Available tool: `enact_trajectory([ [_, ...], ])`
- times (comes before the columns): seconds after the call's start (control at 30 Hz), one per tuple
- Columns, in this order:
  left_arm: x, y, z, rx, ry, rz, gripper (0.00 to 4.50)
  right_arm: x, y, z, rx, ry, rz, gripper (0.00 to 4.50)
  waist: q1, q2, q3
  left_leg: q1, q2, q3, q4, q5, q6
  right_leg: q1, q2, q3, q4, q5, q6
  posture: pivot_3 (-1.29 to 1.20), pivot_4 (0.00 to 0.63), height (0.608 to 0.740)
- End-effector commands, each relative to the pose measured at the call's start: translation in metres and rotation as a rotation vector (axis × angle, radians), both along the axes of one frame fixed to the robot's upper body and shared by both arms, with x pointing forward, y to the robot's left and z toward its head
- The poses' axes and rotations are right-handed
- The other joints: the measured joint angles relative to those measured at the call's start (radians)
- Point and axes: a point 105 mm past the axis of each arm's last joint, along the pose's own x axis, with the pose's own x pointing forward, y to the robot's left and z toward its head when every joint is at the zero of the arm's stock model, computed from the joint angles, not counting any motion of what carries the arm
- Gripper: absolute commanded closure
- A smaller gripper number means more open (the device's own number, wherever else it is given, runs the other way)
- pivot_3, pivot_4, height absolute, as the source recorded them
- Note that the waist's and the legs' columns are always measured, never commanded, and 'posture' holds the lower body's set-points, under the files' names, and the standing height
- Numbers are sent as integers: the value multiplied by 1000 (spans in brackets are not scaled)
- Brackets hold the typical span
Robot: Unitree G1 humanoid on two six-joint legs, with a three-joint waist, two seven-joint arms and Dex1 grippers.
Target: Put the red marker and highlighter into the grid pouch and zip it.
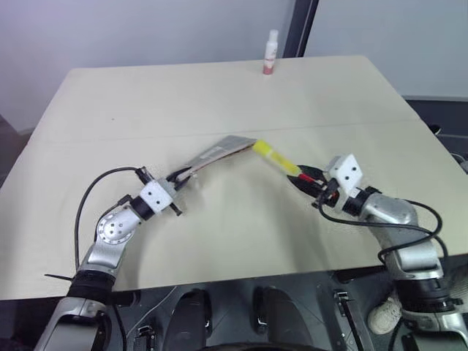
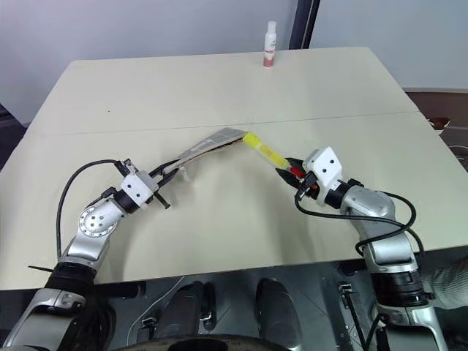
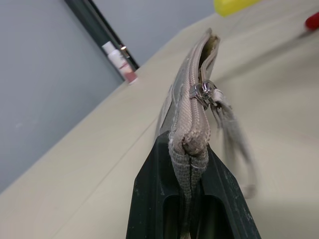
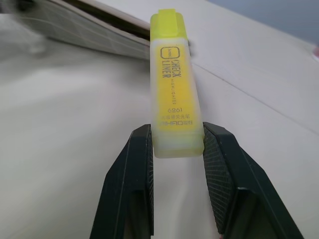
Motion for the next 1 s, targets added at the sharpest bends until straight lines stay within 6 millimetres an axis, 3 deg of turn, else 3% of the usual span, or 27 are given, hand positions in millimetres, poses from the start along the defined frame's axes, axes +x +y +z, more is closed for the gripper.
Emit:
enact_trajectory([
  [0.03,-1,-1,15,-27,-40,-29,4500,-2,17,19,35,-68,68,3684,-1,0,0,0,0,0,0,0,0,0,0,0,0,0,0,0,150,740],
  [0.37,-4,-7,15,-21,-44,-65,4500,6,20,-2,-77,-55,64,3684,5,0,0,-1,-1,0,0,0,0,0,-2,0,-1,0,0,0,150,740],
  [0.6,-11,-16,8,95,-67,-133,4500,9,24,1,-113,-76,84,3684,2,0,0,-1,0,0,0,0,0,0,-1,0,0,0,0,0,150,740],
  [0.87,-16,-27,4,221,-98,-246,4500,12,48,6,-477,-249,282,3684,3,0,0,-1,0,1,1,0,0,0,-1,0,-1,0,0,0,150,740],
  [1.0,-16,-30,6,217,-103,-280,4500,14,67,6,-530,-326,370,3684,2,0,0,-1,0,1,0,0,0,0,-1,0,-1,0,0,0,150,740],
])
